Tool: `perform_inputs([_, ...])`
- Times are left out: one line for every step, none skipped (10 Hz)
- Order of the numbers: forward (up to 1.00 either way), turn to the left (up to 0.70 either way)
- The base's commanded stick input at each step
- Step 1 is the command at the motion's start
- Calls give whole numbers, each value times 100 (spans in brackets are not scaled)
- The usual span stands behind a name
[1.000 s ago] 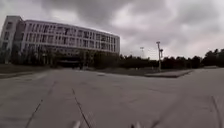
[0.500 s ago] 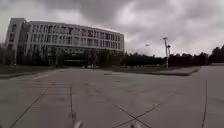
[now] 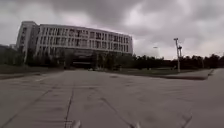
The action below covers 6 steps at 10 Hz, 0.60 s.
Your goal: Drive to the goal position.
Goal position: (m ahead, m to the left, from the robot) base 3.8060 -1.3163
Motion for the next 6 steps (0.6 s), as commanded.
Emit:
perform_inputs([100, 7])
perform_inputs([100, 10])
perform_inputs([100, 3])
perform_inputs([100, 0])
perform_inputs([100, 0])
perform_inputs([100, 0])
